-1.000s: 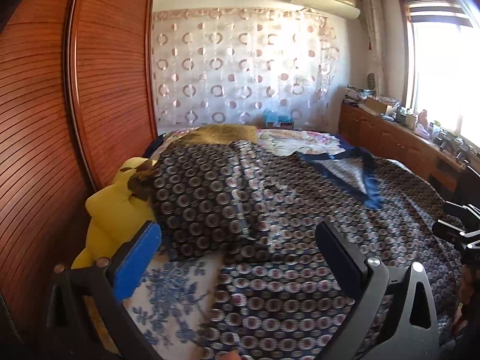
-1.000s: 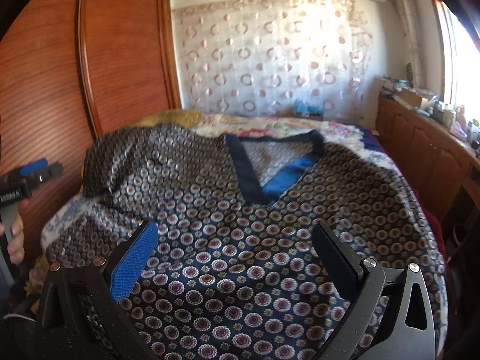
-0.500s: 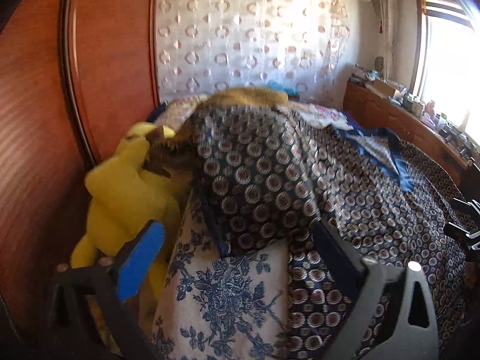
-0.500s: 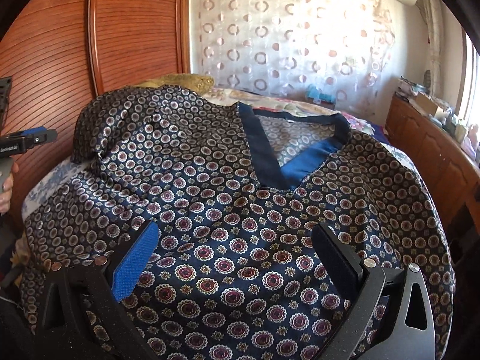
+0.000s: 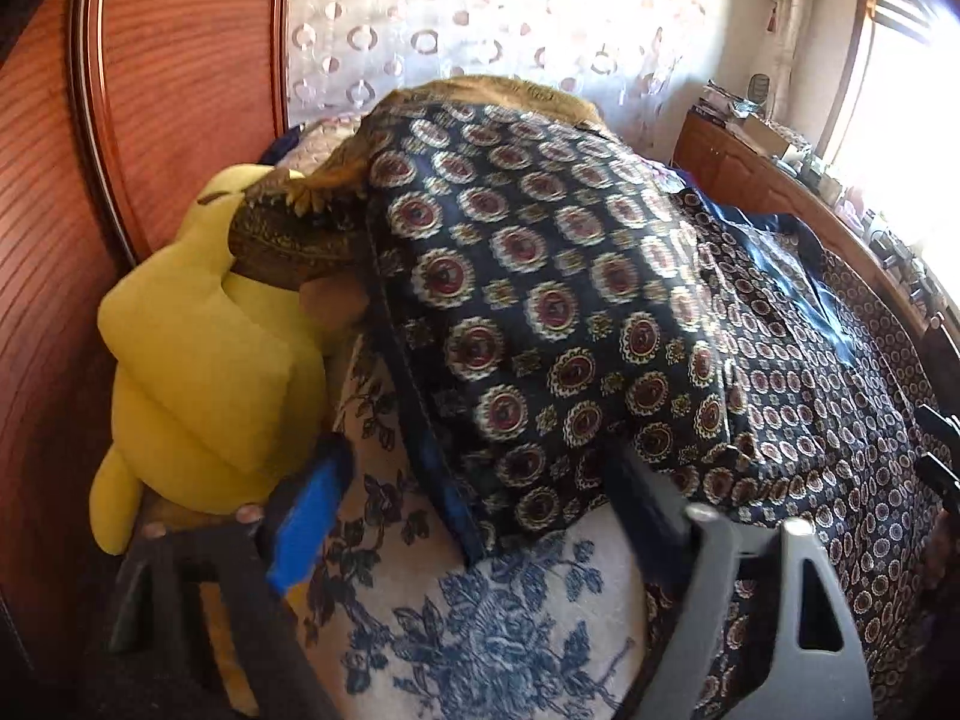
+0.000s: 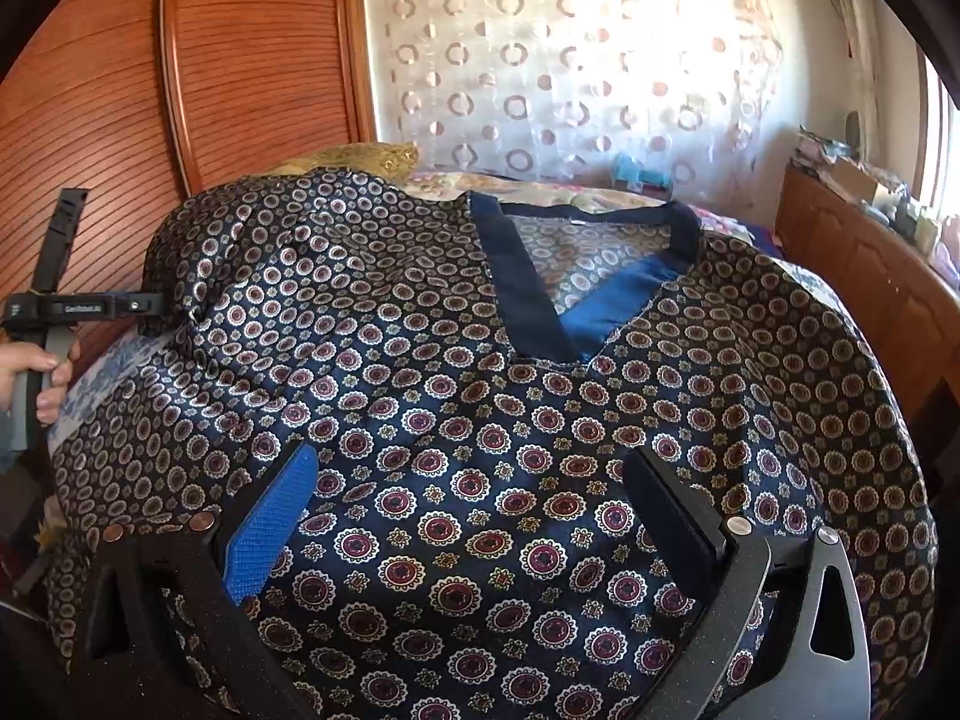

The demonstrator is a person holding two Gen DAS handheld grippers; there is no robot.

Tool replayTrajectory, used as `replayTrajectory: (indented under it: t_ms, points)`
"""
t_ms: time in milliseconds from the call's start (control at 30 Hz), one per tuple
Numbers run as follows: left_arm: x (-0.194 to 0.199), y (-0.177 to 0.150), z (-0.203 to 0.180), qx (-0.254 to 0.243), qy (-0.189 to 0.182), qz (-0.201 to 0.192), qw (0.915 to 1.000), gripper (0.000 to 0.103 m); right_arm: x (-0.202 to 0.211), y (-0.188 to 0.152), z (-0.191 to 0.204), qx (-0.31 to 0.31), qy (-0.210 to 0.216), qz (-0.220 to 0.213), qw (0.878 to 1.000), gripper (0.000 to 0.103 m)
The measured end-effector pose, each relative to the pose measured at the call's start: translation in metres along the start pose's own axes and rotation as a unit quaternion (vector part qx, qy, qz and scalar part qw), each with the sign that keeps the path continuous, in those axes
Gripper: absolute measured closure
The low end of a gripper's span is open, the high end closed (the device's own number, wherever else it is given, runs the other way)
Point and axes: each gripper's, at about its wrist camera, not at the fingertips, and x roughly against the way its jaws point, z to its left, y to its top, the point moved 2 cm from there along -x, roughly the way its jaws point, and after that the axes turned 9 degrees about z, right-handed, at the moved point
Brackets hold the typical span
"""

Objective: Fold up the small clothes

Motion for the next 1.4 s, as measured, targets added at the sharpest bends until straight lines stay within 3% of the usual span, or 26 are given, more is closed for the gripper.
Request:
replayTrajectory:
  t_ms: [33,200,267,433,467,500,600,900,1133,1267,1400]
  points:
    - [-0.001,-0.001,0.002,0.001,-0.001,0.001,1.0000,0.029,0.001,0.000,0.000,0.001,-0.001,-0.003,1.000,0.000]
    - [0.003,-0.004,0.010,-0.001,0.022,-0.007,0.9997,0.060,0.005,-0.002,0.002,0.005,-0.005,-0.011,1.000,0.000]
    - [0.006,-0.005,0.009,-0.002,0.008,-0.013,0.9999,0.069,0.005,-0.001,0.002,0.007,-0.005,-0.011,1.000,0.000]
    - [0.010,-0.003,0.008,-0.016,0.014,-0.022,0.9995,0.069,0.005,-0.001,0.003,0.007,-0.005,-0.012,1.000,0.000]
    - [0.011,-0.002,0.008,-0.016,0.013,-0.023,0.9995,0.075,0.005,-0.001,0.002,0.007,-0.005,-0.012,1.000,0.000]
    - [0.012,-0.002,0.007,-0.019,0.013,-0.026,0.9994,0.090,0.005,-0.001,0.002,0.008,-0.005,-0.013,1.000,0.000]
    - [0.025,-0.001,0.003,-0.024,0.005,-0.043,0.9988,0.100,0.005,-0.001,0.003,0.008,-0.005,-0.013,1.000,0.000]
    - [0.075,0.041,-0.051,-0.080,-0.025,-0.094,0.9921,0.102,0.005,-0.001,0.004,0.010,-0.005,-0.013,1.000,0.000]
    - [0.084,0.068,-0.140,-0.174,-0.052,-0.093,0.9790,0.102,0.005,-0.001,0.004,0.010,-0.005,-0.013,1.000,0.000]
    - [0.080,0.065,-0.168,-0.203,-0.049,-0.076,0.9749,0.087,0.005,-0.001,0.004,0.011,-0.004,-0.013,1.000,0.000]
    - [0.083,0.052,-0.163,-0.202,-0.041,-0.073,0.9757,0.067,0.005,-0.002,0.005,0.012,-0.003,-0.014,1.000,0.000]
